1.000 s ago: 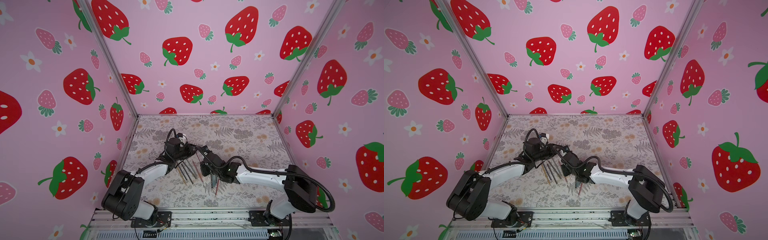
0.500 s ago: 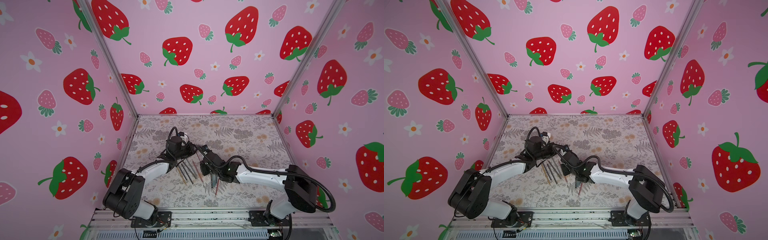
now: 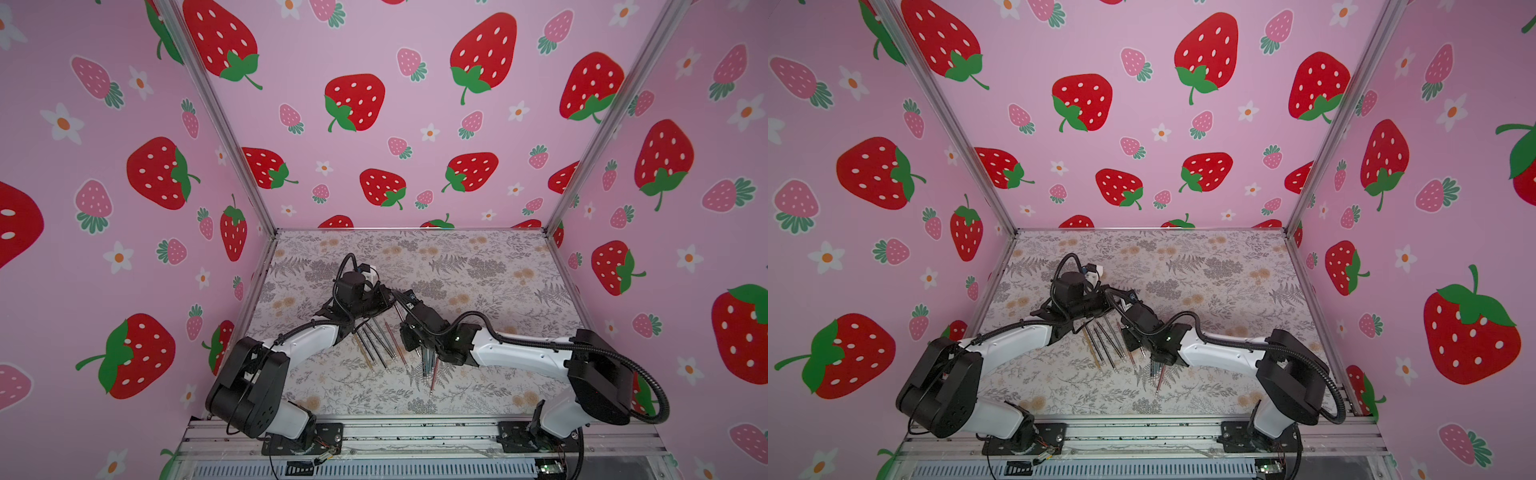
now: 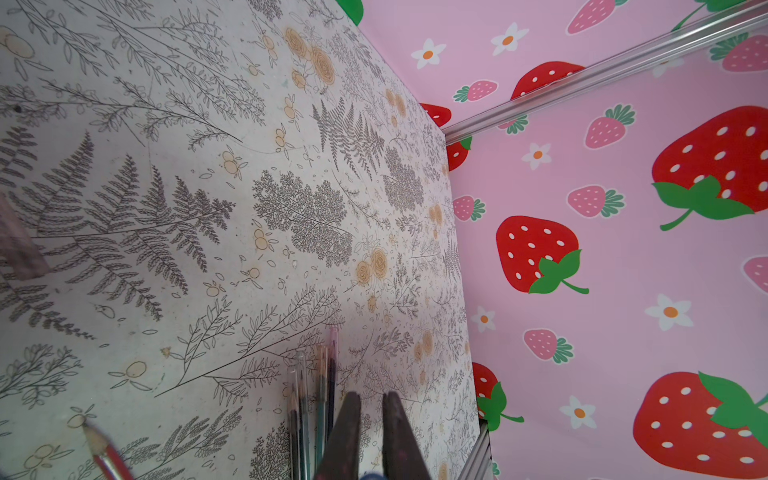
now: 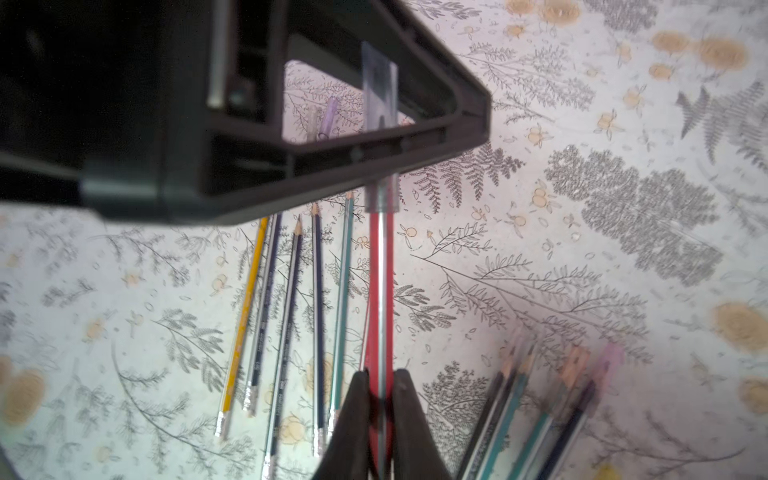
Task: Remove the protective cover of the pencils
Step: Remove the protective sleeve from the pencil.
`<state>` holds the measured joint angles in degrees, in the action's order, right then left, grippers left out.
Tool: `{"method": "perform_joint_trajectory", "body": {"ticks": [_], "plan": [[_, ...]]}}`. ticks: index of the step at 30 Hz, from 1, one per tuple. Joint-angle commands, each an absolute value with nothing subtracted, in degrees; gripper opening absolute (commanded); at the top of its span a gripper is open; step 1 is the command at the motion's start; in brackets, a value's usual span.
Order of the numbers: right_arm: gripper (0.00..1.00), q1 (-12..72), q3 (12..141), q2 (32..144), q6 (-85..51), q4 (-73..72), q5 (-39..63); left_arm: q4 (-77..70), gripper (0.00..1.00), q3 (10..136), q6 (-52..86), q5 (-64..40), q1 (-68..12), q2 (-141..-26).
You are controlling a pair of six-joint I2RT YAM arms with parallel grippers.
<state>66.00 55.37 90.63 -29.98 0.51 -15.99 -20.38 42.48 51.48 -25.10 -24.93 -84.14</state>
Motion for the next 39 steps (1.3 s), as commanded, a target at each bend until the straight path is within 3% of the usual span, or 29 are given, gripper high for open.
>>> {"method": "perform_joint_trajectory", "body": {"ticks": [1,20,39], "plan": [[0.02,66.17,56.61,90.55,-29.72,0.55,-17.05,-20.56,0.0,43.44,51.52,-25.78,-25.14,-83.58],[0.0,67.74,54.05,90.37,-29.26,-1.76,-16.08,-20.86,0.0,41.0,51.9,-23.09,-24.97,-80.79],[0.0,70.84,50.22,88.42,-27.22,-4.47,-17.4,-20.21,0.0,34.14,52.0,-16.15,-22.38,-70.65]]}}
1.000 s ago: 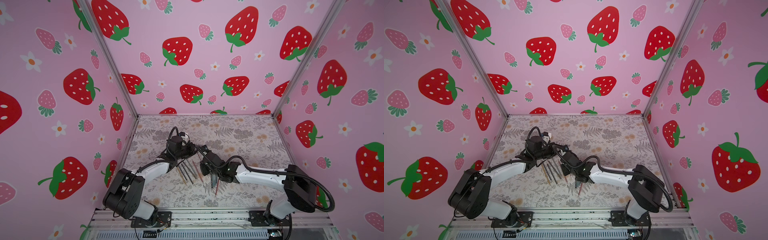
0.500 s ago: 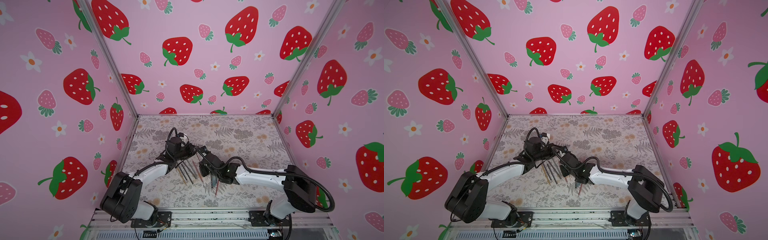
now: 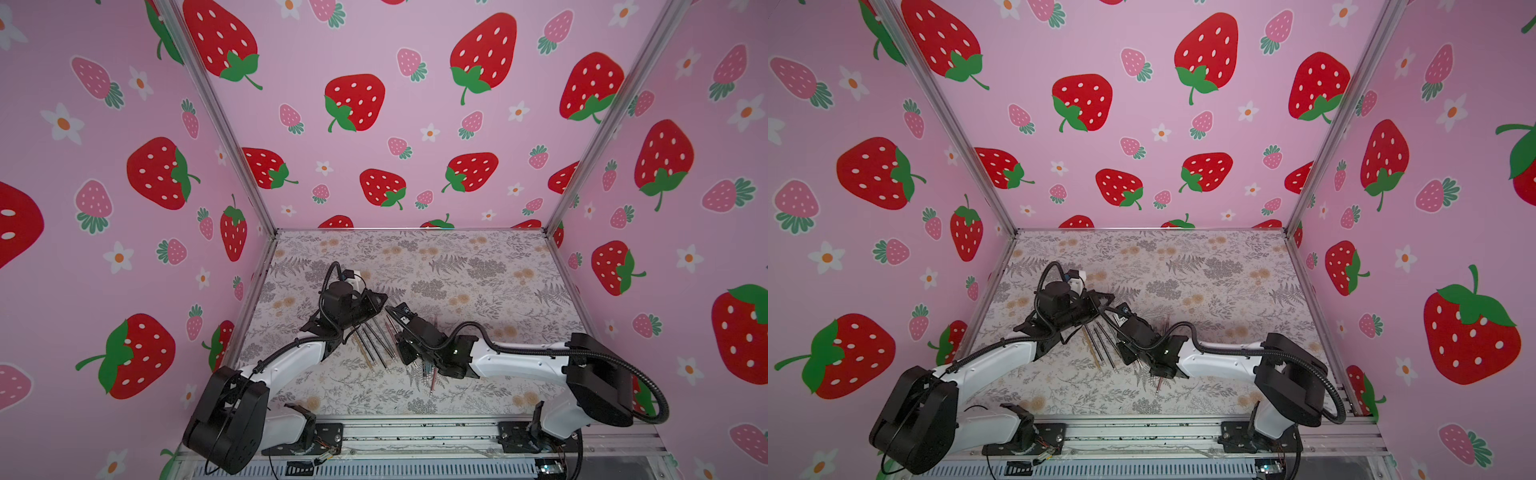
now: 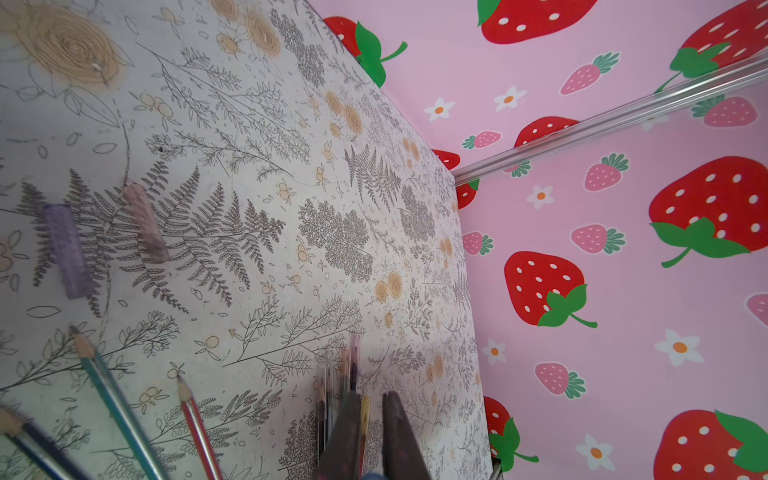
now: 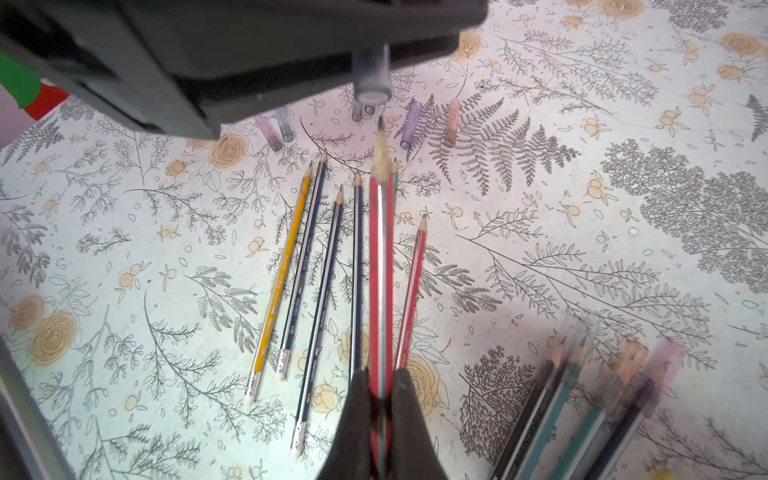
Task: Remove the protective cover of the pencils
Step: Remove the protective sleeve from the pencil, then place the pencil at the center of the board.
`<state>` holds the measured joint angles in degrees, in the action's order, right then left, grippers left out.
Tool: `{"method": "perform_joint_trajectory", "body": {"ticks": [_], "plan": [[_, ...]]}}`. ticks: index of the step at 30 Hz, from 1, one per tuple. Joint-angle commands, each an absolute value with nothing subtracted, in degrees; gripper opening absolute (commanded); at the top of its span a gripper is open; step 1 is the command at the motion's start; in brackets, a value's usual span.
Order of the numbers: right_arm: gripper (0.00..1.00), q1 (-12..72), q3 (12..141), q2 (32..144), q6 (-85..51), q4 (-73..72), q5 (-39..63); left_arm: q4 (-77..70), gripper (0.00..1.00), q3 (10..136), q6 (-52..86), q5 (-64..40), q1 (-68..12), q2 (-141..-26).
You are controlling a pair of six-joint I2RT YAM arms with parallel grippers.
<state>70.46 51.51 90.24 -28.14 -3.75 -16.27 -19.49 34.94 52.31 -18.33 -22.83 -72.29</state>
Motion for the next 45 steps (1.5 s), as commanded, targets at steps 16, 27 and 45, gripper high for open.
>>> {"method": "perform_joint_trajectory", "body": {"ticks": [16,27,45], "plan": [[0.0,67.85,49.98,90.74,-35.28,0.17,-21.69,-19.6,0.0,31.29,54.41,-15.82,-18.03,-69.61],[0.0,64.54,56.26,98.85,-38.87,6.75,-18.61,-17.3,0.0,33.74,53.81,-17.06,-18.01,-72.18],[0.02,61.72,60.36,105.33,-40.69,9.45,-12.89,-16.69,0.0,36.12,53.94,-19.58,-18.02,-75.23]]}}
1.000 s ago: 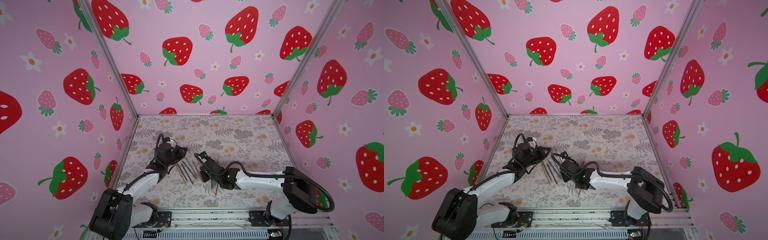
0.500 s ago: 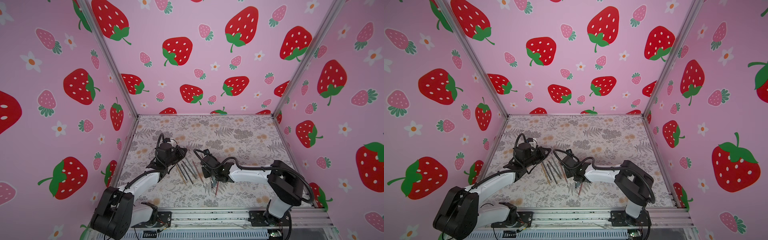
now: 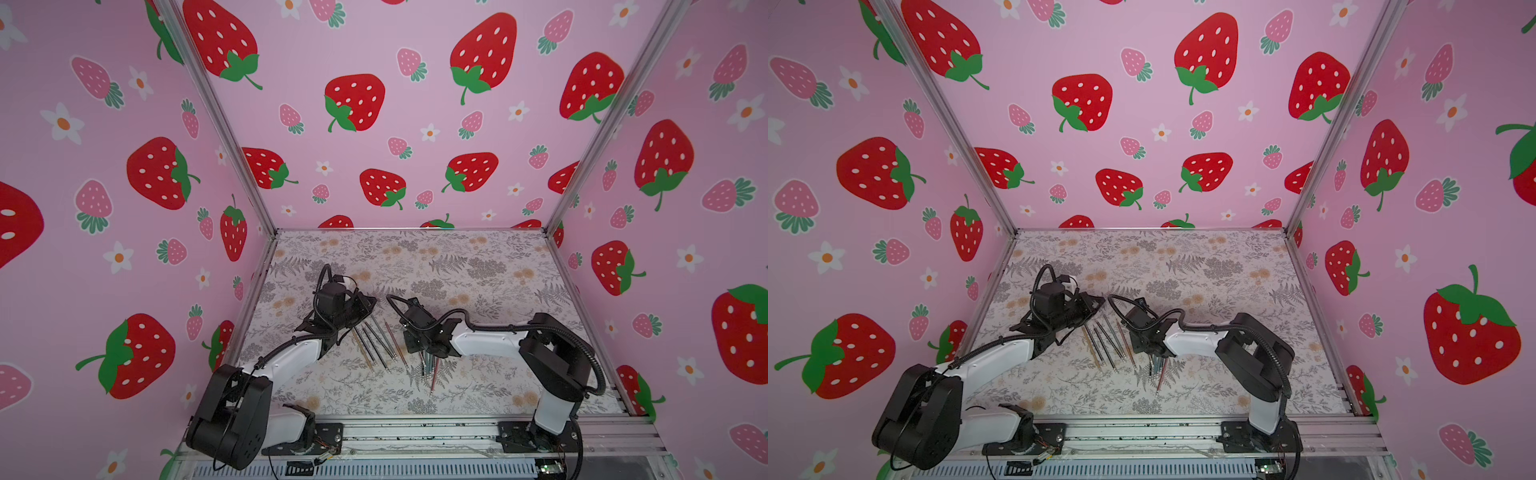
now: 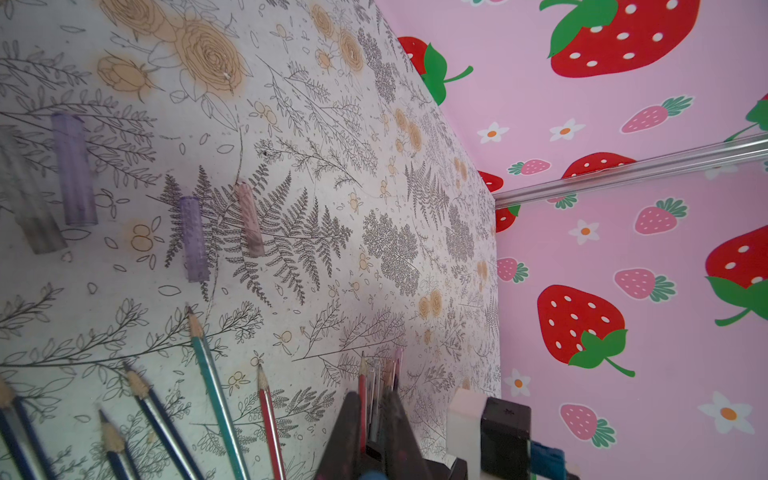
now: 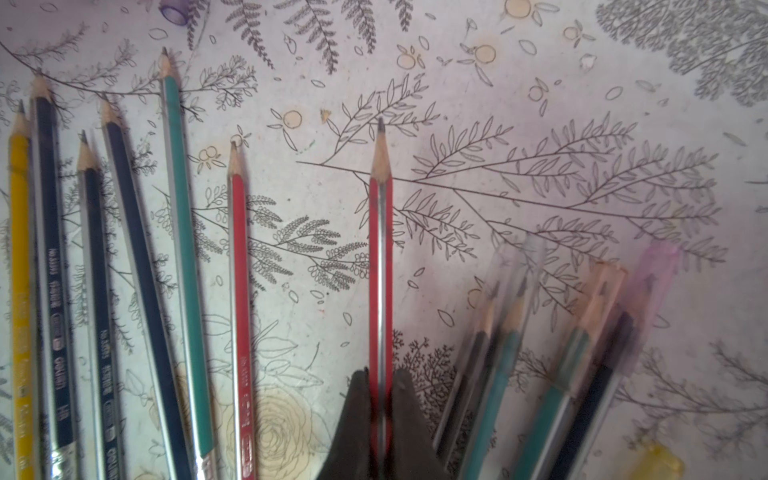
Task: Remove the protective cover of the pencils
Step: Place the pencil at the center of the board.
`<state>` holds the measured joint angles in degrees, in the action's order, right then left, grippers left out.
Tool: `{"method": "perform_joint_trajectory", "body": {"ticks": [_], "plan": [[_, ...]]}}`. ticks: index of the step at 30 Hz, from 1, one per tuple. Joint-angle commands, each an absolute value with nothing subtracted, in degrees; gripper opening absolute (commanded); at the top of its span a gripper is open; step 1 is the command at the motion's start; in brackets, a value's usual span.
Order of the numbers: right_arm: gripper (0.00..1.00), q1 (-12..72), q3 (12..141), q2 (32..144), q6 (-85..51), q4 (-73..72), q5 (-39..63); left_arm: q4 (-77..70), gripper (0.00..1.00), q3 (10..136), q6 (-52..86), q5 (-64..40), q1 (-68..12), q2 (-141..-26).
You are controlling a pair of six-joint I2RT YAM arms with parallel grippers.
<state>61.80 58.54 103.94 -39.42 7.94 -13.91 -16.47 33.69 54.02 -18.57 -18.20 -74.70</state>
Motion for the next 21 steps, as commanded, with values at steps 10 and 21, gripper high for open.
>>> {"method": "perform_joint_trajectory", "body": {"ticks": [10,21], "plan": [[0.06,61.7,63.04,107.42,-42.14,11.38,-11.26,-15.42,0.0,37.42,53.61,-19.34,-18.1,-75.57],[0.23,61.61,66.36,111.08,-43.46,14.76,-11.1,-15.39,0.0,39.62,53.48,-20.74,-18.77,-79.24]]}}
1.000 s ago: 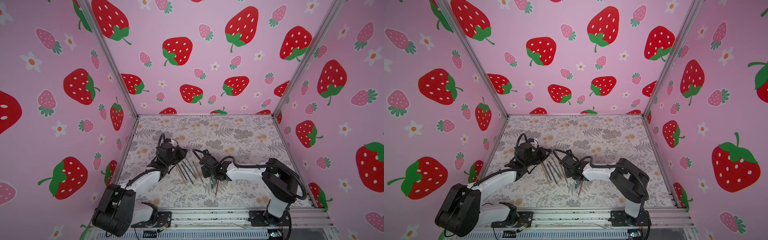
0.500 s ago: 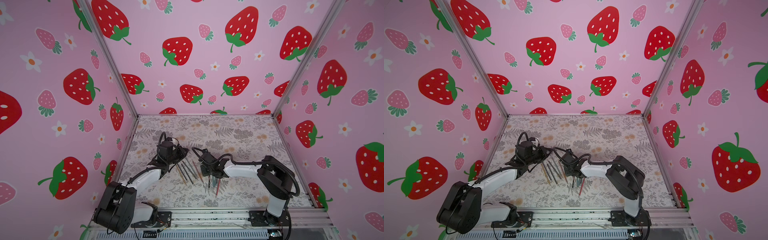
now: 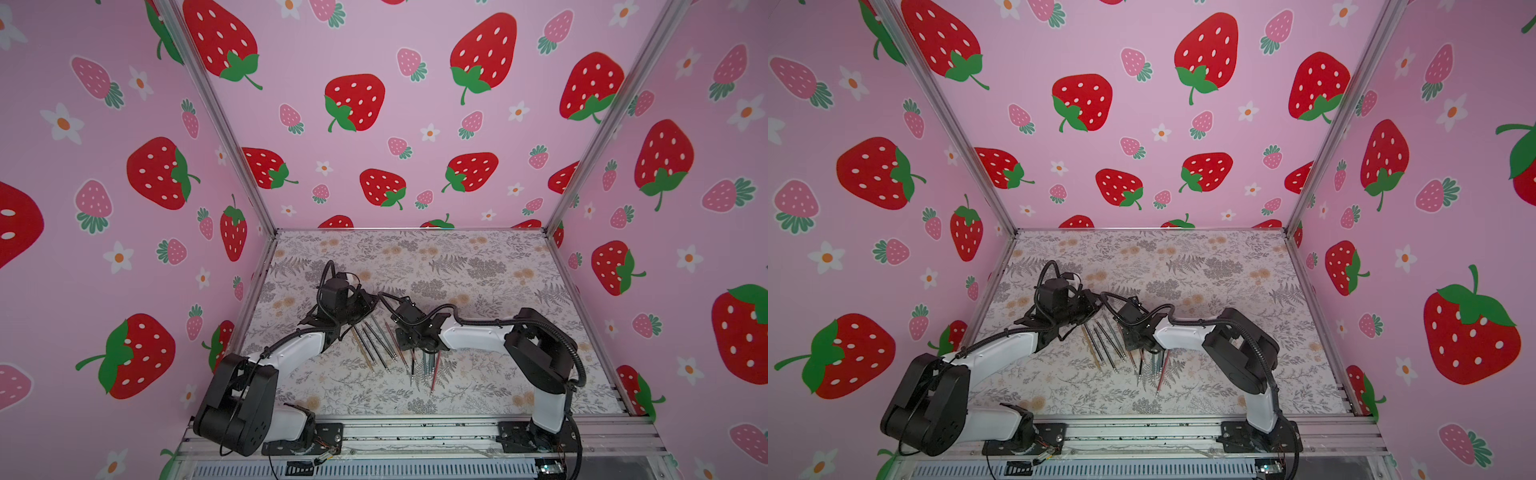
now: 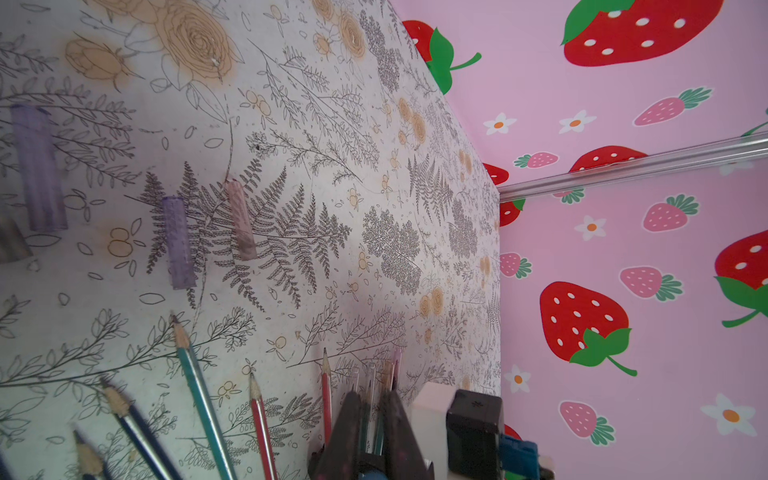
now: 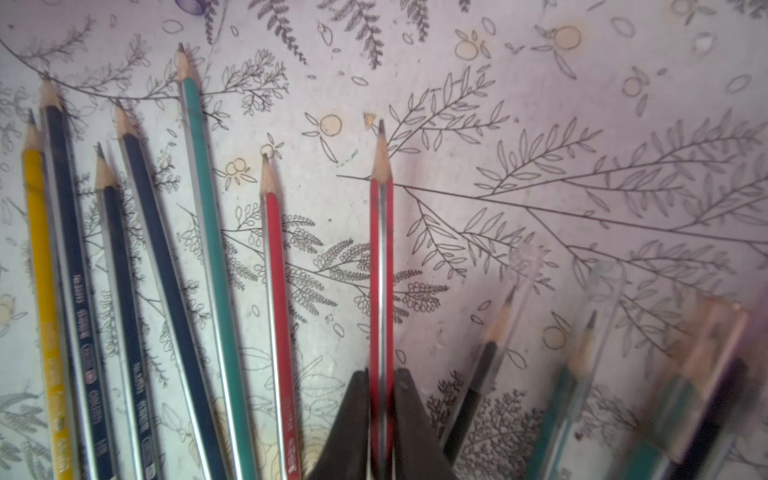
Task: Remove the protective cover of the pencils
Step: Place the protective sleeve at the center of the board.
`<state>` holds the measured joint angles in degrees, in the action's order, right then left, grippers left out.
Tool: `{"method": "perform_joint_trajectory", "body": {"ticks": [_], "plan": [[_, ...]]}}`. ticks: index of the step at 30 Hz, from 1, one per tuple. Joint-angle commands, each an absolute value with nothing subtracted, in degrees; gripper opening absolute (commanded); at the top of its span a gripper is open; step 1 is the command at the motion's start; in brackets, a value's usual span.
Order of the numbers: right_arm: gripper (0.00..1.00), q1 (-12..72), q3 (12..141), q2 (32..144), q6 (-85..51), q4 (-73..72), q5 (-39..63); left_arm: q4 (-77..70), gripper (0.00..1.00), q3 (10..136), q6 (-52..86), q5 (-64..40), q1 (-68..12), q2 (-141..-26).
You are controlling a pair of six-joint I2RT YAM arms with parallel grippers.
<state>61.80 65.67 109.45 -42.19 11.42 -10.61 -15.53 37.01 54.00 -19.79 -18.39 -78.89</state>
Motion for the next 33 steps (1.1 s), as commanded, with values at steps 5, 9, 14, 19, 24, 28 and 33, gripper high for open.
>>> {"method": "perform_joint_trajectory", "body": {"ticks": [5,9,14,19,24,28,33], "plan": [[0.28,61.5,66.91,112.28,-43.82,15.22,-10.85,-16.25,0.0,40.05,53.8,-21.2,-18.9,-81.42],[0.28,61.44,66.97,112.13,-43.84,15.28,-10.77,-15.88,0.0,41.36,53.73,-21.7,-19.16,-83.23],[0.43,61.44,66.86,111.54,-44.2,16.28,-11.44,-14.16,0.0,43.67,53.18,-20.73,-20.32,-86.09],[0.48,61.39,66.1,111.27,-44.55,16.77,-12.37,-11.96,0.0,46.27,52.48,-18.66,-21.79,-89.24],[0.48,61.44,65.48,110.04,-44.99,17.42,-12.41,-9.88,0.0,49.19,52.21,-17.84,-22.38,-92.39],[0.48,61.51,64.16,108.13,-45.77,18.43,-12.5,-9.12,0.0,51.19,51.81,-17.0,-23.18,-94.83],[0.49,62.05,62.08,105.88,-46.53,18.46,-12.79,-6.85,0.0,54.82,51.07,-15.77,-24.44,-99.19]]}}
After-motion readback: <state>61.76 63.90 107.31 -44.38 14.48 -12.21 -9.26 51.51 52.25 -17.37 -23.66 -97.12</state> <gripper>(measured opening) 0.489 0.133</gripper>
